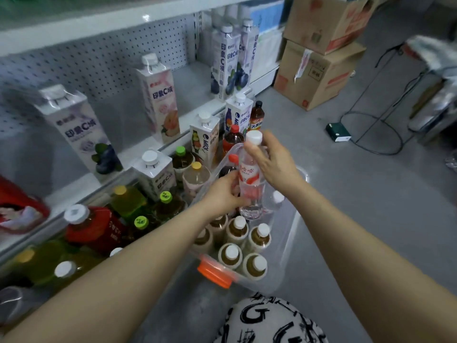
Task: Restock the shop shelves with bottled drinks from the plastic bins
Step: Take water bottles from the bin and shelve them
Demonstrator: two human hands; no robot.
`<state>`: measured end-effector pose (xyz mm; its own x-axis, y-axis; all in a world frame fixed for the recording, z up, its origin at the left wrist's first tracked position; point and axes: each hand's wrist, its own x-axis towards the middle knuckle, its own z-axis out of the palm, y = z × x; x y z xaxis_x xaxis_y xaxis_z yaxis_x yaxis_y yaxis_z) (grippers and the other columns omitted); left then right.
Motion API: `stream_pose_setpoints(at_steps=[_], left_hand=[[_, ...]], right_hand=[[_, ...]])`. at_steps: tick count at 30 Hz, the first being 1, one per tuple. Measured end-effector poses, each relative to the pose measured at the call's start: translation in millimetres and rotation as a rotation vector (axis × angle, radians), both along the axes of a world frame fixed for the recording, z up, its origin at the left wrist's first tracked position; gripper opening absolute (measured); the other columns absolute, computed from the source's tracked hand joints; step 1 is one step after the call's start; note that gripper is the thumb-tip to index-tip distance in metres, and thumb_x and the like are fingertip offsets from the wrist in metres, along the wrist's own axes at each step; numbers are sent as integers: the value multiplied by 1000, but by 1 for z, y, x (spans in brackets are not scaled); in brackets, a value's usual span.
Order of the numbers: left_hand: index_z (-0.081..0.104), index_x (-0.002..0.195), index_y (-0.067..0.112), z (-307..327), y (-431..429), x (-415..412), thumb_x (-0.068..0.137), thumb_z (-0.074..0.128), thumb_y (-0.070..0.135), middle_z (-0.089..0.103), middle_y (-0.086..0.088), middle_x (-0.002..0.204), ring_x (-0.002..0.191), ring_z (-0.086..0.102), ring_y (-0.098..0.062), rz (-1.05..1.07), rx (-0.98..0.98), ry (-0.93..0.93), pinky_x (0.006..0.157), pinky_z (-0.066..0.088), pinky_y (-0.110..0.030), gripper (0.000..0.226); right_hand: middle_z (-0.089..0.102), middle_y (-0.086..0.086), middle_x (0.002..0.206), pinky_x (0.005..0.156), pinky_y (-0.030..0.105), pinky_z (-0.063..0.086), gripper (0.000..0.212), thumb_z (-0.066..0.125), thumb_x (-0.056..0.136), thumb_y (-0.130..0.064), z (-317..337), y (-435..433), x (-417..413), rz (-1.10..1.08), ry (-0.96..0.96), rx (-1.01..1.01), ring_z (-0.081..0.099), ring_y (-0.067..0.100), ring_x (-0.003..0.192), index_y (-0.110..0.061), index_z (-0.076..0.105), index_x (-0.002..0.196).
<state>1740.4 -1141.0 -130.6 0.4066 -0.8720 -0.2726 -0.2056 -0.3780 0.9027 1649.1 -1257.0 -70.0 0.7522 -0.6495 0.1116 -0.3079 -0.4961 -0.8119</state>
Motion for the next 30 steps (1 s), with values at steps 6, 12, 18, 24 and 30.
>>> stream_pose_setpoints(at_steps=[6,12,18,24,30], left_hand=[[45,137,28,26,47,27,79,80,18,63,8,125,114,61,-11,52,-51,-74,100,50,-36,69],[53,133,27,51,111,61,75,83,31,67,9,120,107,63,-8,103,-51,-183,100,51,-41,65],[54,126,31,61,181,78,73,84,36,66,10,119,105,63,-8,267,-77,-245,96,51,-35,61],[54,131,27,71,253,102,75,83,38,64,13,114,102,62,-10,499,-71,-326,95,51,-33,64],[59,124,32,89,329,130,62,80,56,69,13,110,98,65,-7,646,-87,-328,90,55,-39,70]], right_hand=[[69,8,104,93,55,53,33,54,100,-48,32,26,40,-41,-158,171,68,27,100,-17,59,108],[72,5,107,91,54,57,35,57,95,-56,45,68,86,-47,-157,345,71,25,98,-22,64,101],[72,7,115,91,46,59,60,59,92,-61,48,130,125,76,-85,420,72,21,98,-15,59,130],[72,-8,103,77,22,58,58,86,76,-37,40,205,146,366,84,330,70,1,89,-21,59,125],[69,-14,96,83,26,59,43,88,74,-34,48,280,185,497,86,179,67,0,88,-29,59,105]])
